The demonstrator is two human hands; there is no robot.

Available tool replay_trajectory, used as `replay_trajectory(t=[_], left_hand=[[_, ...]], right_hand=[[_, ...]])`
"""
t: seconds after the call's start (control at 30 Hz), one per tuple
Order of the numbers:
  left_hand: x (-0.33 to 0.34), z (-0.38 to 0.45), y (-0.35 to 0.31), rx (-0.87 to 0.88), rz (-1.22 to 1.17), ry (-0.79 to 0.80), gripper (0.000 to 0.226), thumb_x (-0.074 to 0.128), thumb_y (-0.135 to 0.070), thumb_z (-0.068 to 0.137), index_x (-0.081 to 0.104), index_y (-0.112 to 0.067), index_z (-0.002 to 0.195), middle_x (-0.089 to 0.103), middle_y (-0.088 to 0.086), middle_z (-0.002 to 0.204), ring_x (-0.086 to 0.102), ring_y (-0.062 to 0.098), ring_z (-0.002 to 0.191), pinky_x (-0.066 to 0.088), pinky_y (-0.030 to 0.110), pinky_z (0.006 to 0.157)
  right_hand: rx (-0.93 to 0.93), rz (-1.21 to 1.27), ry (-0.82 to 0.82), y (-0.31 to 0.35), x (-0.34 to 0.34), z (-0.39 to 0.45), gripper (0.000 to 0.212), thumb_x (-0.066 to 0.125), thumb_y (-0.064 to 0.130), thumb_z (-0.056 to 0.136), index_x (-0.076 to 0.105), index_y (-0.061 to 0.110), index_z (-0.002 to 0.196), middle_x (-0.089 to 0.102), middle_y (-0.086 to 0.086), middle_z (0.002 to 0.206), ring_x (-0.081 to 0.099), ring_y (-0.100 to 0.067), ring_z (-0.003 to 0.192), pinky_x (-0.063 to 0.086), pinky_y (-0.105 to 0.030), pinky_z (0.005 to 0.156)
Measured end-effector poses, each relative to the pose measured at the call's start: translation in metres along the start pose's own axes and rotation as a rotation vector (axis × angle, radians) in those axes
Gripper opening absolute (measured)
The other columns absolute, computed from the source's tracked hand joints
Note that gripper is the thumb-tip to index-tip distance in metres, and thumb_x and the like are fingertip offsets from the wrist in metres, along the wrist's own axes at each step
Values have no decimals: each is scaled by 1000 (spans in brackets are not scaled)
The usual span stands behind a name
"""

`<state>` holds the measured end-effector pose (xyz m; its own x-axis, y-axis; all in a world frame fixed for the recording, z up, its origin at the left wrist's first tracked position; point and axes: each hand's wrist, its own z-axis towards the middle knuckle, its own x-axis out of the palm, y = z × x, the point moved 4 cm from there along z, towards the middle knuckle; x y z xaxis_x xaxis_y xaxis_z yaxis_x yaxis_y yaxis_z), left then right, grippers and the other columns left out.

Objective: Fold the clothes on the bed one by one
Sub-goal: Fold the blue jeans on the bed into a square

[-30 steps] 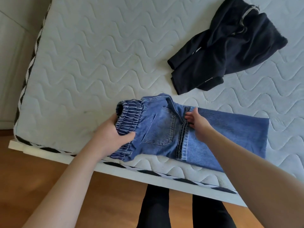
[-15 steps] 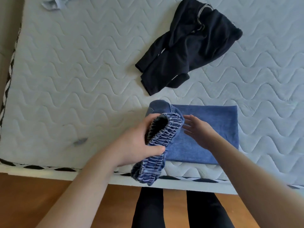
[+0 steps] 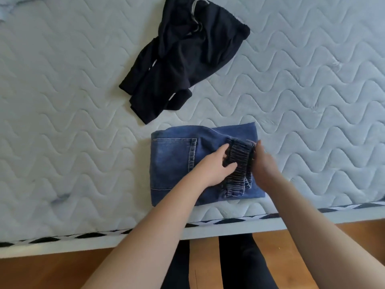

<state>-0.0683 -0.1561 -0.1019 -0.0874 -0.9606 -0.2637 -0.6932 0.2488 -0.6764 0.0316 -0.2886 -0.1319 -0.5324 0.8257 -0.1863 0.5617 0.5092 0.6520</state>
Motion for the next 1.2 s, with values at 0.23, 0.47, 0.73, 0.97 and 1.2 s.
replay_trajectory(t=[0.23,0.47,0.73,0.97,1.2], left_hand=[[-65,-9,47,233,399,-388,56,57,-27,95,38,-21,147,41,-1,151,36,15,139,28,30,115],[-96,18,75,195,749,-325,82,52,-58,91,19,-19,156,26,0,160,20,19,148,8,36,121],[-100,37,61,356,752,-268,82,31,-83,79,58,-24,129,57,-4,118,47,19,111,32,35,102],[-90,35,48,525,770,-326,53,48,-57,90,65,-10,104,65,3,97,58,24,93,46,36,83],[-81,40,48,429,863,-315,48,37,-52,97,61,-10,92,68,3,82,64,26,82,41,35,68]], right_hand=[[-132,-217,-8,-14,16,2,94,79,46,76,25,23,149,53,11,130,52,-5,118,39,-26,103],[-203,-125,4,-8,6,9,42,78,25,82,55,25,116,72,7,98,69,-7,91,55,-36,89],[-174,101,218,-3,-6,8,46,78,26,78,60,28,120,73,-6,108,70,-25,101,57,-31,80],[-174,-70,91,0,-6,14,59,76,53,68,53,39,121,74,2,104,71,-18,97,54,-50,92],[-200,-200,67,5,-3,18,45,73,46,80,55,33,119,72,8,104,69,-10,96,54,-48,92]])
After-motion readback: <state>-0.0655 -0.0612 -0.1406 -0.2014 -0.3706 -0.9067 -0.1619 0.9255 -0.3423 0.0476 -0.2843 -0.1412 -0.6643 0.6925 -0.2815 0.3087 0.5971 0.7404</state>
